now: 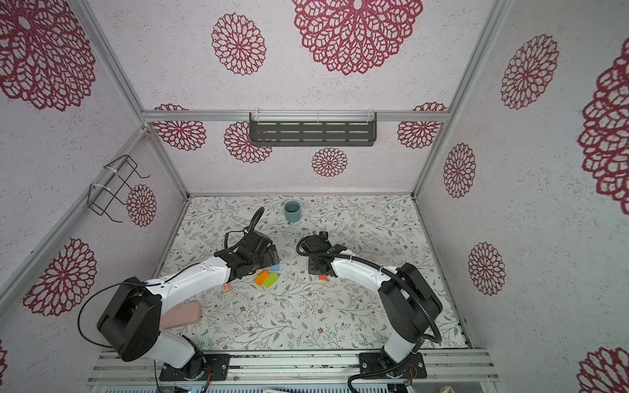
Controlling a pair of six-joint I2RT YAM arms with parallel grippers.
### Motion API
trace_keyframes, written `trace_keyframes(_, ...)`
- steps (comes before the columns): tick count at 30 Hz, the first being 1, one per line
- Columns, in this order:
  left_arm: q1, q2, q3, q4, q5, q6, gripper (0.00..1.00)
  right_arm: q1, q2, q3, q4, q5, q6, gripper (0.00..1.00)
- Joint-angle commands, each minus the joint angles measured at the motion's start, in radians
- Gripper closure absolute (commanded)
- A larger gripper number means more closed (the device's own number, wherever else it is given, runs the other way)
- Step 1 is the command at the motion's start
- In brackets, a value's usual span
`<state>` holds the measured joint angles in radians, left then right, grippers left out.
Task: Build the wood block tower
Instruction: 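Lift the X cube with the right gripper and carry it toward the F cube, then lower the X cube beside the F cube on the red-orange bar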
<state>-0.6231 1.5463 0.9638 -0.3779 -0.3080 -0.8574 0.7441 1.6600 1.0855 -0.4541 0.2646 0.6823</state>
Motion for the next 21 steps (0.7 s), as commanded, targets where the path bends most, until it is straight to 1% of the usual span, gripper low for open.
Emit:
trace_keyframes(1,-0.004,0.019,0.001,0.013,-0.023,-0.014,0.03,-0.012,0.004,0.004,0.009,-0.007,-0.004,0.65)
trace_keyframes(21,-0.005,0.043,0.008,0.007,-0.028,-0.022,0.03,-0.023,0.056,0.002,0.01,-0.019,-0.023,0.64)
